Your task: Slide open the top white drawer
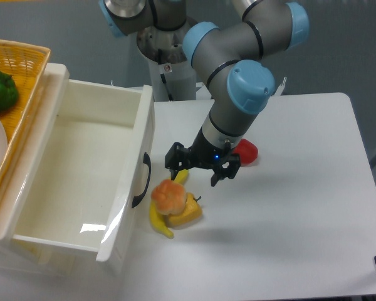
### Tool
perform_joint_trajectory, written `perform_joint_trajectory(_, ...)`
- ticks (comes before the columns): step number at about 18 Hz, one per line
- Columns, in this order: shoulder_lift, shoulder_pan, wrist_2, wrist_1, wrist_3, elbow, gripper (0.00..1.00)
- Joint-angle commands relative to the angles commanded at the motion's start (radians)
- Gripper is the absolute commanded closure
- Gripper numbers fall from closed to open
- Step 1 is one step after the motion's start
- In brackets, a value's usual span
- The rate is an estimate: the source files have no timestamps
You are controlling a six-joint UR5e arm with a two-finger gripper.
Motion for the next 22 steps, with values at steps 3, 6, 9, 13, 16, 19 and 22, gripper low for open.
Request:
perform_joint_trajectory(3, -0.011, -0.003, 0.063, 0.003, 0.087, -0.011, 0.00)
perform_joint_trajectory(6, -0.023, -0.003, 0.075, 0.005, 0.152, -0.018, 0.00)
perform_joint_trajectory(9, -0.029, 0.003, 0.078, 0.034, 0.157, -0.017, 0.00)
perform_joint_trajectory(13, -0.023, 0.023, 0.106, 0.040, 0.198, -0.006, 0.00)
perform_joint_trajectory(16, -0.017, 0.025, 0.112, 0.038, 0.299, -0.006, 0.00)
perform_joint_trajectory(19, -0.017, 0.025, 0.129, 0.041, 0.364, -0.009, 0.00)
perform_joint_trajectory(22, -0.014, 0.020, 0.187, 0.040, 0.410, -0.009, 0.00)
